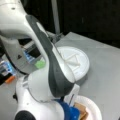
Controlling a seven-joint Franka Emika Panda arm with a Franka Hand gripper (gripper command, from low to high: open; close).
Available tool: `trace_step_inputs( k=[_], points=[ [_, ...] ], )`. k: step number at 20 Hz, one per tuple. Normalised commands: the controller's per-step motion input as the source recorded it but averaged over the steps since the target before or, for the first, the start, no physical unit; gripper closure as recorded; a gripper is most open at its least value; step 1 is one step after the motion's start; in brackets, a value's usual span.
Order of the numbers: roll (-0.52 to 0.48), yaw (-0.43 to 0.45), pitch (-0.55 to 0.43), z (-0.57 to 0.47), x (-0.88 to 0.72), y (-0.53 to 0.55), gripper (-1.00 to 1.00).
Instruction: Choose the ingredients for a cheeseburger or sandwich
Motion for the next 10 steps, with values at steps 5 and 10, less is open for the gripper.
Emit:
trace_step_inputs(
  k=[5, 10],
  points=[
    [0.057, -0.070, -0.222, -0.11, -0.06, 0.06, 1.00],
    [0.068, -0.054, -0.237, -0.14, -0.05, 0.02, 1.00]
  ],
)
